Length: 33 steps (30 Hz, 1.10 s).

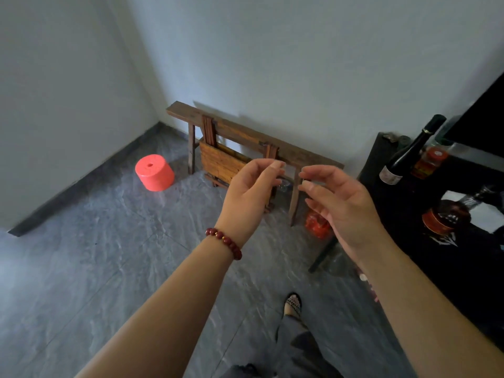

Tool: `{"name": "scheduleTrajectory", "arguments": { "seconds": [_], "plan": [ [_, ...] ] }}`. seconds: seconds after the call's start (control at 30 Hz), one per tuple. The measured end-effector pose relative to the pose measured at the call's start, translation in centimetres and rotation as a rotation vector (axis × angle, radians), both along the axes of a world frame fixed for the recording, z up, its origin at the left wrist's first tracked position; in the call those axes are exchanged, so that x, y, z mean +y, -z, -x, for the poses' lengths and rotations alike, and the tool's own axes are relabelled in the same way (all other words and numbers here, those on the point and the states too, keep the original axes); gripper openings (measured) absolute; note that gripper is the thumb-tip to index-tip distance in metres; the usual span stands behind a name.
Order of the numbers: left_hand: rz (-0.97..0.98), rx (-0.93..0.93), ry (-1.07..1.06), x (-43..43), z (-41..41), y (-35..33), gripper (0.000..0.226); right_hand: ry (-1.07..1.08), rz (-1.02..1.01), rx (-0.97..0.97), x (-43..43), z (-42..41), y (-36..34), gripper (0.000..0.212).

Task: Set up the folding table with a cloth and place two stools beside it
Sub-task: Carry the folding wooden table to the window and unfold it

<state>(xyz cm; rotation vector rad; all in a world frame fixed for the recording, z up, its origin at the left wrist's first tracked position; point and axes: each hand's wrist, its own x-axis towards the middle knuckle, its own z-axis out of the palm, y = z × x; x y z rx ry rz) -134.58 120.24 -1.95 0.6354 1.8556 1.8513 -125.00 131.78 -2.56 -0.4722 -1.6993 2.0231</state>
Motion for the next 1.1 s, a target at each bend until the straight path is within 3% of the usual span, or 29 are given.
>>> {"name": "scheduleTrajectory", "arguments": {
  "seconds": [0.43, 0.67, 1.1],
  "plan": [
    [0.02, 0.01, -0.164, 12.6, 12.6, -0.5, 0.014, -0.135, 0.033, 0.026, 13.6, 14.6, 0.4, 0.023],
    [0.088, 0.0, -0.197, 15.8, 17.4, 0.6, 0.012, -0.182, 0.016, -0.042, 17.4, 19.6, 1.3, 0.016],
    [0.086, -0.046, -0.189, 21.5, 31.6, 2.9, 0.013, -0.163, 0.011, -0.155, 23.4, 33.8, 3.0, 0.022]
  ]
}}
